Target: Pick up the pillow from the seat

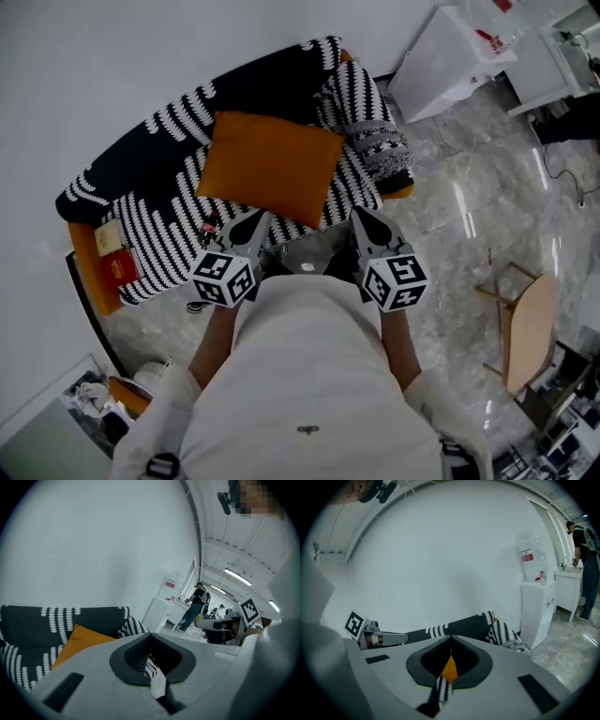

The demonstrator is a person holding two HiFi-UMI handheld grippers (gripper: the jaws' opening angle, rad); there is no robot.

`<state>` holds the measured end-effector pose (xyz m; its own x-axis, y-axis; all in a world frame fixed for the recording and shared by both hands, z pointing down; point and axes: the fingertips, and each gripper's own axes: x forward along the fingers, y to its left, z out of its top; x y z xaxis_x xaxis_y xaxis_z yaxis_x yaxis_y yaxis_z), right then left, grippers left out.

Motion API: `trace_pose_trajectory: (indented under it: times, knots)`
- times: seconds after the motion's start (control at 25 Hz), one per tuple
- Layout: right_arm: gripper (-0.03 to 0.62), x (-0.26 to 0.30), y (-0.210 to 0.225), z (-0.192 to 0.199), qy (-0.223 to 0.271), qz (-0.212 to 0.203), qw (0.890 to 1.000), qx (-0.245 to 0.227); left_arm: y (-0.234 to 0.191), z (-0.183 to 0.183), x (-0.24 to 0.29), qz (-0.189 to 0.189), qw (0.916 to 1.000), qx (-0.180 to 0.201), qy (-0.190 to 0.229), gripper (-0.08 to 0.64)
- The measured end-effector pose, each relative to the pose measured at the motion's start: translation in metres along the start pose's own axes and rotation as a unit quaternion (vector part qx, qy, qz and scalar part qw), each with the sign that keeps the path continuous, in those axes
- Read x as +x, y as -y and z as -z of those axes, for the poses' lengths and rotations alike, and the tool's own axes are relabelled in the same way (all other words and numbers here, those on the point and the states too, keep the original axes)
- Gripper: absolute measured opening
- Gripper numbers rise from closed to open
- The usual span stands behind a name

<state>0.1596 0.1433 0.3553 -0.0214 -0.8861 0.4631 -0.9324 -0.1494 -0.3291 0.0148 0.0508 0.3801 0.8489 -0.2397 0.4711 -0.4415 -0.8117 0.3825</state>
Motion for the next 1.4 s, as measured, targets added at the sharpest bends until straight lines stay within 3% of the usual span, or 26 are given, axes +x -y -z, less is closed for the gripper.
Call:
trace_pose_trajectory:
  times: [0.4,0.68,1.12,1.4]
  knots:
    - [0.008,-0.003,0.081,-0.016,-0.057,-0.092,0.993,-0.048,0.067,0.016,0.044,-0.093,0.9936,-0.060,0.026,0.011]
    - [0.008,-0.002,0.119,-0.016,-0.101,-0.146,0.980,-0.088,0.101,0.033,0.066,-0.151,0.9809,-0.110,0.053,0.011]
    - [0.008,0.031,0.070,-0.001,-0.150,-0.220,0.954,-0.138,0.089,0.065,0.017,-0.235,0.9542,-0.172,0.069,0.011]
    - [0.008,0.054,0.028,-0.004,-0.165,-0.235,0.944,-0.164,0.044,0.046,0.001,-0.238,0.9537,-0.164,0.083,0.011]
